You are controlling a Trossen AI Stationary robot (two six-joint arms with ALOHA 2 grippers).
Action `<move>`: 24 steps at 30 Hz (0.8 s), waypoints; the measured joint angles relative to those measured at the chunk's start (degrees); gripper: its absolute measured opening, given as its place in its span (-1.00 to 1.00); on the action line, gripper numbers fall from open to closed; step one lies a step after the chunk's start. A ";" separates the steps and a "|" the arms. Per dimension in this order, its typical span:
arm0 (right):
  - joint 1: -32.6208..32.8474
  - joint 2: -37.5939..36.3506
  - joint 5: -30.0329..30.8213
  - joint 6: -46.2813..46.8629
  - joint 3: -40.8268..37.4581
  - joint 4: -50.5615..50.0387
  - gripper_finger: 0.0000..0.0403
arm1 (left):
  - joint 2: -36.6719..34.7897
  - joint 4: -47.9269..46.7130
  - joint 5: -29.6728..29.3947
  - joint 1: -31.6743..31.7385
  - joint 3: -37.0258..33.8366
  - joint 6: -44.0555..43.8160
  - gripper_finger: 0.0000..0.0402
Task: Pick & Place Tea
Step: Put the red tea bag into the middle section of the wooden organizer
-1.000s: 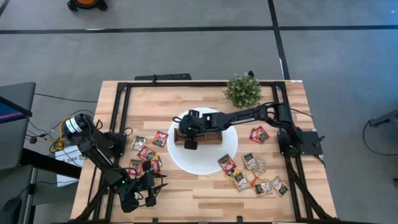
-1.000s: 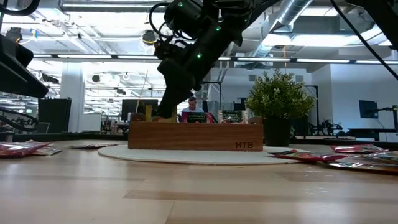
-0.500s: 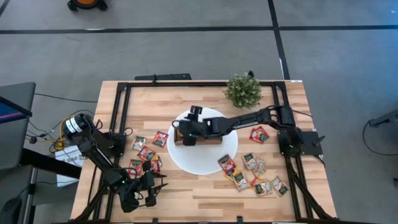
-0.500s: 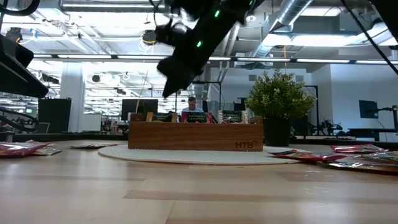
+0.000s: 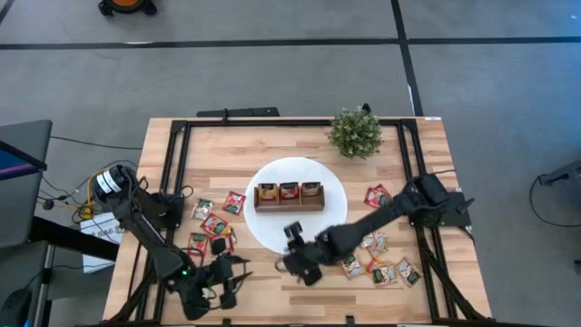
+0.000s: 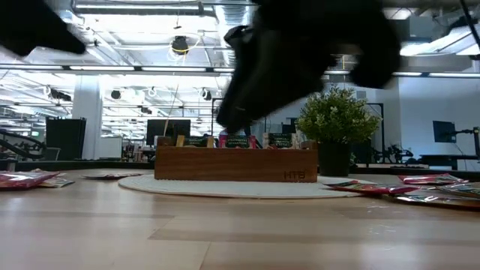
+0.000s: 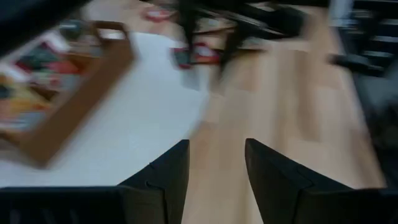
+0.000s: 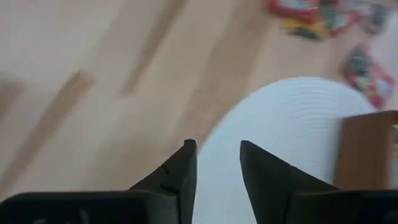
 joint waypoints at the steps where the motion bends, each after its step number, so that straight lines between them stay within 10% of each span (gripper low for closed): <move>1: 0.89 0.00 0.00 -0.60 0.00 -0.91 -0.45 | -0.01 -6.39 0.49 1.44 3.04 -3.37 -0.26; 10: 2.47 -2.25 -6.08 -5.88 -9.17 4.32 -0.45 | -0.15 -42.38 22.34 10.83 12.74 -30.58 -0.26; 24: -8.77 -31.91 -5.88 5.97 -45.19 43.81 -0.45 | -0.11 -27.04 16.63 9.76 -1.98 -32.13 -0.26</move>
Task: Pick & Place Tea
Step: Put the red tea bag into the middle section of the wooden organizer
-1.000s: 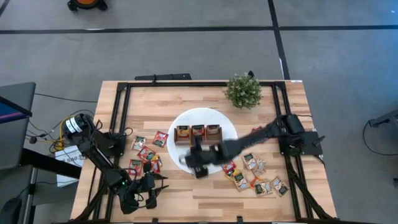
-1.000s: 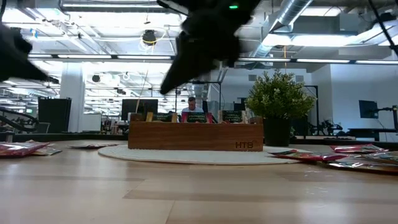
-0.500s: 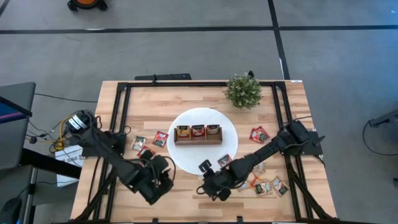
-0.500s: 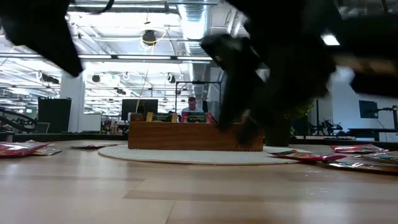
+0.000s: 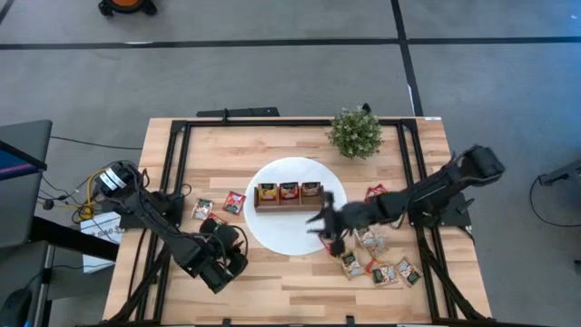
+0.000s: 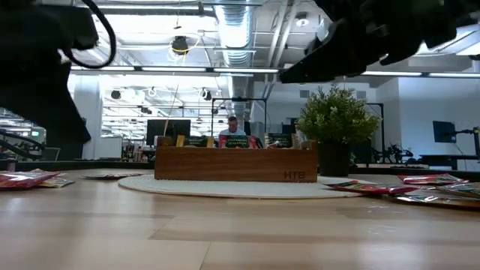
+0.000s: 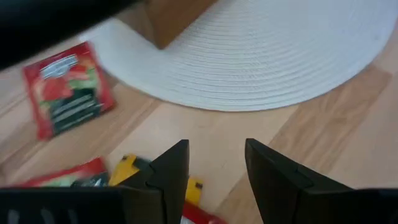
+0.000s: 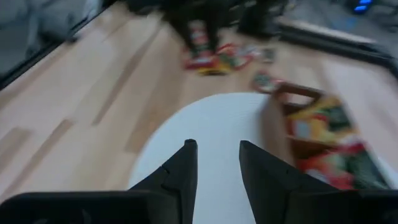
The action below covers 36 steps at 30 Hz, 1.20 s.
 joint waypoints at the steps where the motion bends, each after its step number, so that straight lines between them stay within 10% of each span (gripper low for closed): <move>1: -1.00 -1.01 -0.02 0.52 -1.62 2.40 -0.45 | 0.00 2.64 -0.06 0.38 -1.29 2.33 -0.27; 15: -0.72 -1.72 -0.15 4.24 -7.69 8.54 -0.45 | -9.40 -1.61 4.61 17.66 -5.38 23.27 -0.97; 24: 5.37 -2.14 0.03 4.96 -7.65 11.50 -0.45 | -11.00 -7.62 3.22 19.59 -9.72 4.39 -0.99; 36: 5.76 -2.14 0.22 7.43 -7.65 12.98 -0.45 | -10.95 14.20 18.28 23.32 -17.86 18.05 -0.99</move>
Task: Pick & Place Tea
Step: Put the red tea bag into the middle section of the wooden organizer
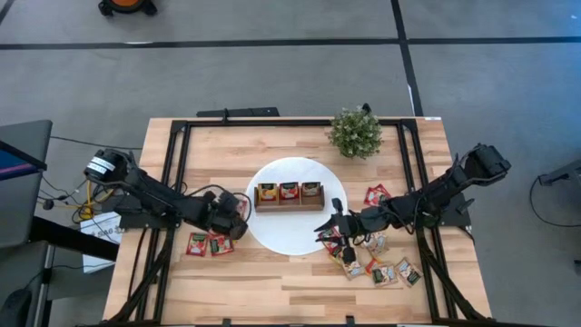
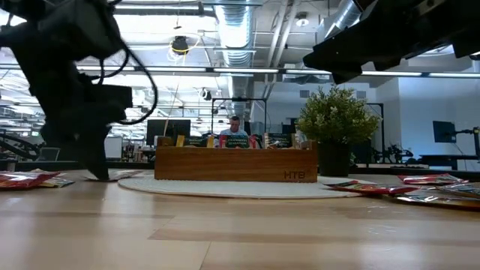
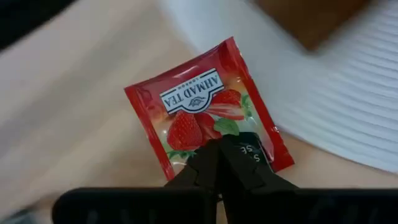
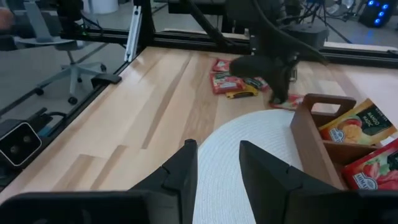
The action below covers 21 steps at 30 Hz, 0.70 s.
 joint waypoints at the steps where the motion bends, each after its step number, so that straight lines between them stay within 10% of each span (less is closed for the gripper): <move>1: 0.14 0.00 0.00 0.10 0.00 0.00 -0.45 | -0.06 1.45 3.16 -0.62 0.24 0.67 -0.99; 8: 0.22 0.00 -0.04 0.09 0.00 -0.29 -0.45 | 0.22 3.02 11.59 -8.17 10.50 4.76 -0.99; 21: 0.22 0.42 -0.08 0.80 0.00 -0.49 -0.45 | 2.14 -10.52 -11.54 -15.52 15.19 1.62 -0.99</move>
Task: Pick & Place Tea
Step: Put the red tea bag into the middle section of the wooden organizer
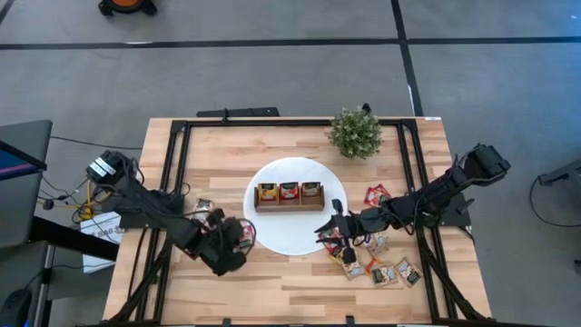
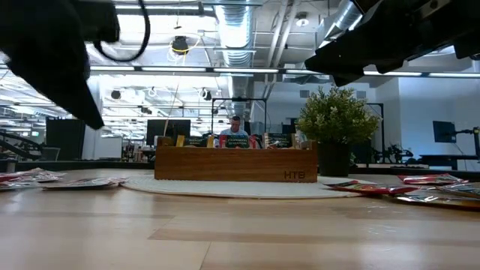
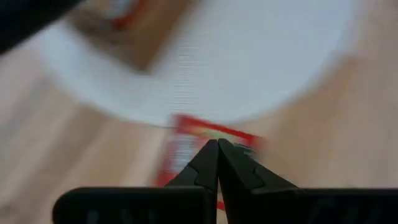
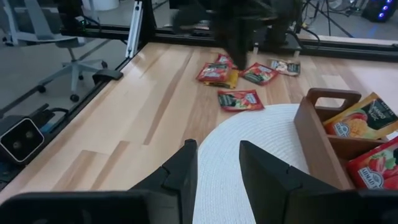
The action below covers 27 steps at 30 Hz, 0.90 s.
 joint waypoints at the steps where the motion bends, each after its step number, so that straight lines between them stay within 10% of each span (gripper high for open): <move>1: 0.00 0.00 -0.05 0.62 0.00 0.15 -0.45 | 0.78 -2.02 -0.69 0.82 0.00 -2.33 -0.99; 13: 0.04 0.00 -0.06 2.36 0.00 1.33 -0.45 | 11.33 11.26 18.93 2.07 1.71 -7.80 -0.99; 20: 0.62 0.00 -0.13 2.76 0.00 1.28 -0.45 | 10.56 27.87 3.61 -2.88 11.57 2.88 -0.99; 27: 1.09 0.00 -0.18 2.26 0.00 1.10 -0.45 | 11.25 21.15 9.25 -4.27 12.81 17.40 -0.99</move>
